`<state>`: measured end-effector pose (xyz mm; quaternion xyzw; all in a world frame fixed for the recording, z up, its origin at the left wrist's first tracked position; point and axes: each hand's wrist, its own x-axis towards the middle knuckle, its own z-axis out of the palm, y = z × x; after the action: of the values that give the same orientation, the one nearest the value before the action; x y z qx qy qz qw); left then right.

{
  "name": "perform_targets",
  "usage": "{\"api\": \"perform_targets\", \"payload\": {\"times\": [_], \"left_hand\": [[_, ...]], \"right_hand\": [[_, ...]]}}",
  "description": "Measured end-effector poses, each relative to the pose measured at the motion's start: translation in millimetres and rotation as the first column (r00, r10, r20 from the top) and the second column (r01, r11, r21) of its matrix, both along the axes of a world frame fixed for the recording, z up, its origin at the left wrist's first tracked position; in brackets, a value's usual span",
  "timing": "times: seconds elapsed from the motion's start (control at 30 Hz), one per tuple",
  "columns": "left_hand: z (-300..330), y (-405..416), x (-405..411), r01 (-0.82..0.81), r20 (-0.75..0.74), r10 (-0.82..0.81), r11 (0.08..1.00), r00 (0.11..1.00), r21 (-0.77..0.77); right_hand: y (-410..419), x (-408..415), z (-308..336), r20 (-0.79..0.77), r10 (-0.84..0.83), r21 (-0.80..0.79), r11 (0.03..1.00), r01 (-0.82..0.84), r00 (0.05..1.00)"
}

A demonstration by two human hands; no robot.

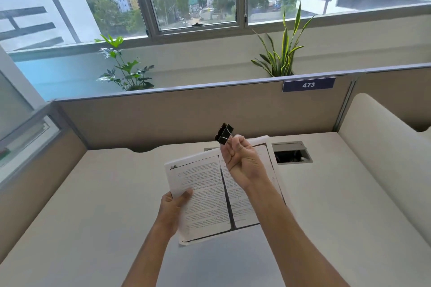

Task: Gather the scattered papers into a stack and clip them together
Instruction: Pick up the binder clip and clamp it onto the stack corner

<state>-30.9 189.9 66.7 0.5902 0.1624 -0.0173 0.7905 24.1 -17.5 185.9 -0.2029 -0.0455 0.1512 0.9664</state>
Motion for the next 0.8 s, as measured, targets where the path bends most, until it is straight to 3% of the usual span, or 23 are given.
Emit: {"api": "perform_targets", "payload": {"times": [0.37, 0.8], "left_hand": [[10, 5, -5, 0.032, 0.05, -0.031, 0.999, 0.998, -0.018], [20, 7, 7, 0.039, 0.071, -0.038, 0.999, 0.997, -0.008]], "right_hand": [[26, -18, 30, 0.049, -0.074, 0.124, 0.99, 0.067, 0.996], [28, -7, 31, 0.025, -0.108, 0.068, 0.992, 0.106, 0.994]]}}
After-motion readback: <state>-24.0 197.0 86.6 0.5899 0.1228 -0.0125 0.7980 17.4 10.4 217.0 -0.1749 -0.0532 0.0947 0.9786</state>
